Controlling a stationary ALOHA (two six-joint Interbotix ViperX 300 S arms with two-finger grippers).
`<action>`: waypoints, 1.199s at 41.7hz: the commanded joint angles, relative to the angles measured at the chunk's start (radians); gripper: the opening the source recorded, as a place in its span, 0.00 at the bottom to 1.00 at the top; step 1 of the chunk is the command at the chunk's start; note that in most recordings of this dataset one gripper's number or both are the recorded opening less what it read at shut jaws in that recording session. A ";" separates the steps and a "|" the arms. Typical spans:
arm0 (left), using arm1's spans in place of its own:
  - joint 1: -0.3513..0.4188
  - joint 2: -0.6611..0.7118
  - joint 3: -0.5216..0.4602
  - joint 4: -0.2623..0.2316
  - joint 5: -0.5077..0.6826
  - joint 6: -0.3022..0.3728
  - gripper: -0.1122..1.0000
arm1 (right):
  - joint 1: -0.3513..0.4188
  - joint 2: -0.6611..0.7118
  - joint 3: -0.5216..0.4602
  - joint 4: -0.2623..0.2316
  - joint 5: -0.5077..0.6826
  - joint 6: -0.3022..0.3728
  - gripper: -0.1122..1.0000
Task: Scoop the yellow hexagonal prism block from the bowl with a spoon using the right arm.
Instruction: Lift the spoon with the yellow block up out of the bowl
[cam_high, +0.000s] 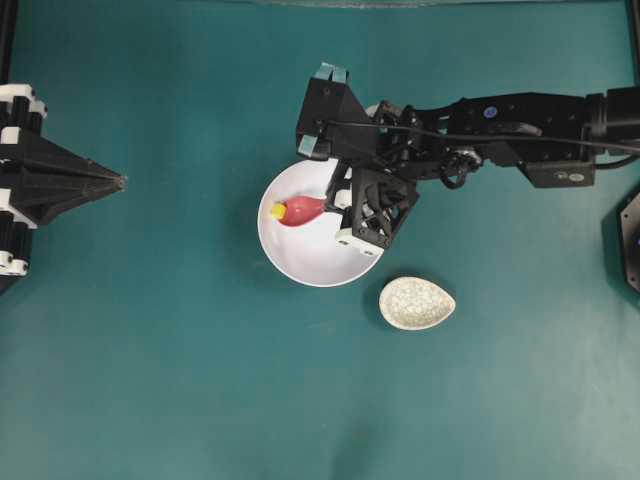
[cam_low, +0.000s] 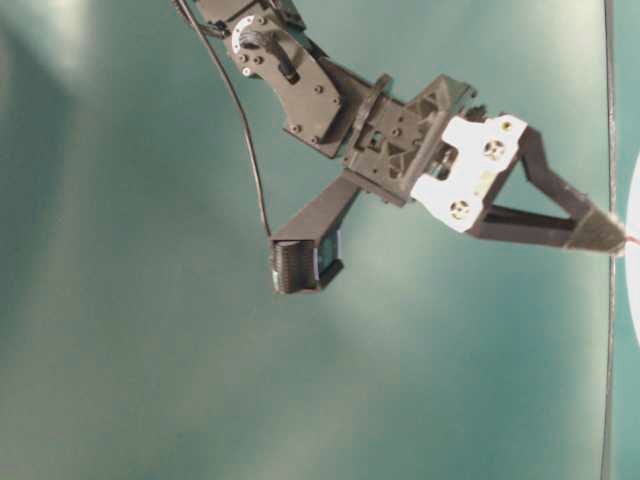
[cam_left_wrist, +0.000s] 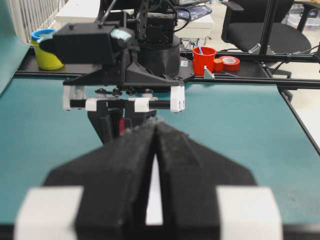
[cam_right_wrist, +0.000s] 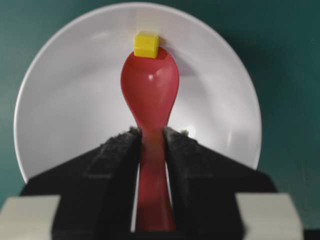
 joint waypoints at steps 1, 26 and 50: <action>0.002 0.008 -0.012 0.000 -0.005 0.002 0.10 | 0.000 -0.051 -0.018 -0.002 -0.029 -0.002 0.30; 0.002 0.005 -0.014 0.000 0.009 0.002 0.10 | 0.006 -0.218 0.074 -0.003 -0.193 -0.008 0.30; 0.002 0.003 -0.014 0.000 0.012 0.002 0.10 | 0.061 -0.502 0.319 -0.003 -0.503 -0.028 0.30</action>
